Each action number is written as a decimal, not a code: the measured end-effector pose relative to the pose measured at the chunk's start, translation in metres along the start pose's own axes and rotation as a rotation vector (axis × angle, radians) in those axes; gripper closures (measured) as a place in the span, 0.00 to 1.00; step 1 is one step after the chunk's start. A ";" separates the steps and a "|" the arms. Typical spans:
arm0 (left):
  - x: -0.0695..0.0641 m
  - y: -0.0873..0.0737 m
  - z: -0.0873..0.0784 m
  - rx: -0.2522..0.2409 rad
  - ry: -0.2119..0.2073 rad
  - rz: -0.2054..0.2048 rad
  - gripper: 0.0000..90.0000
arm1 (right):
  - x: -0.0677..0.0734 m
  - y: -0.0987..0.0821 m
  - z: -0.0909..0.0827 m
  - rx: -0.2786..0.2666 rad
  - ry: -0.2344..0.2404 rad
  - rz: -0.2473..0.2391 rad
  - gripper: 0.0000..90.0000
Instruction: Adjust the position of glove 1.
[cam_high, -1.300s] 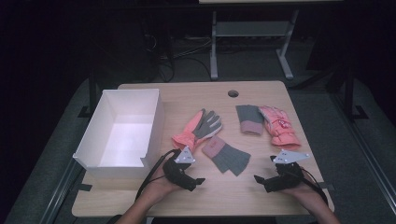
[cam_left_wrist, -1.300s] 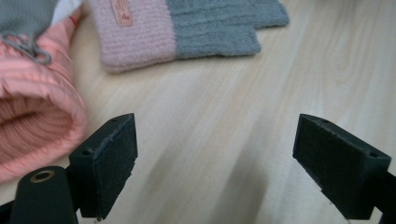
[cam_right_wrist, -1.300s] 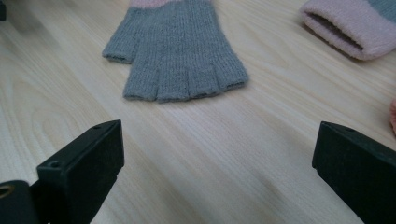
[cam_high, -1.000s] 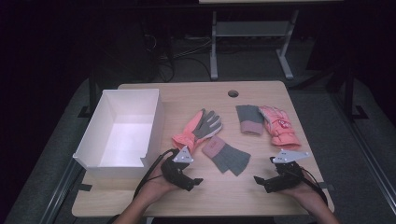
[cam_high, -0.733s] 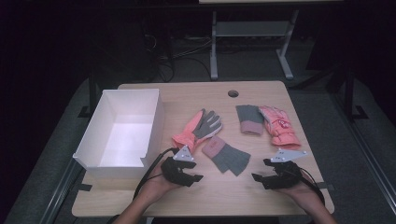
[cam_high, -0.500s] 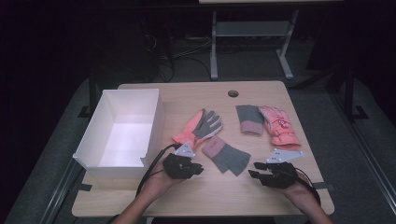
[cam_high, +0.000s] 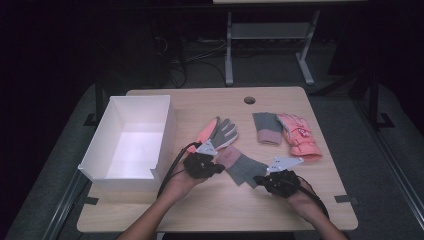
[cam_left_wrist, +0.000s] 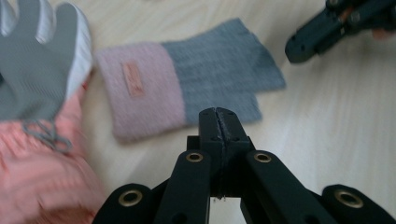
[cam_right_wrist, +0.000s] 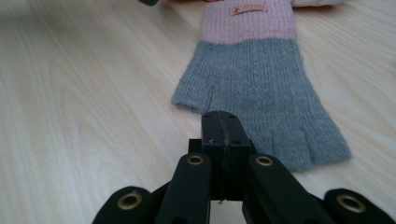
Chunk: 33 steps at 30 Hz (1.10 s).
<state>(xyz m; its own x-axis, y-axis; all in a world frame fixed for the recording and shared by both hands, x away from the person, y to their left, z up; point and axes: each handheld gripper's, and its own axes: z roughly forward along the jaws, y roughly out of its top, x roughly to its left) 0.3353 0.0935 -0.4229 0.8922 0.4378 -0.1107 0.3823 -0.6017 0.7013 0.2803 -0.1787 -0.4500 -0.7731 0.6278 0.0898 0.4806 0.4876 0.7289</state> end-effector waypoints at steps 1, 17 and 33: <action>0.001 0.002 0.001 -0.001 0.005 -0.001 0.99 | 0.000 0.001 0.002 0.005 0.000 0.001 1.00; 0.029 0.028 0.044 0.056 0.076 -0.011 0.99 | 0.000 0.003 0.022 0.071 -0.004 -0.017 1.00; 0.018 0.019 0.050 0.145 0.039 -0.020 1.00 | -0.004 -0.003 0.015 0.088 -0.011 -0.030 1.00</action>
<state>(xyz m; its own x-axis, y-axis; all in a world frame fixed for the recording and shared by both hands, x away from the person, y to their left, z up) 0.3705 0.0568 -0.4467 0.8754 0.4741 -0.0944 0.4328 -0.6816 0.5900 0.2881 -0.1735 -0.4621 -0.7831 0.6188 0.0612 0.4927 0.5574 0.6682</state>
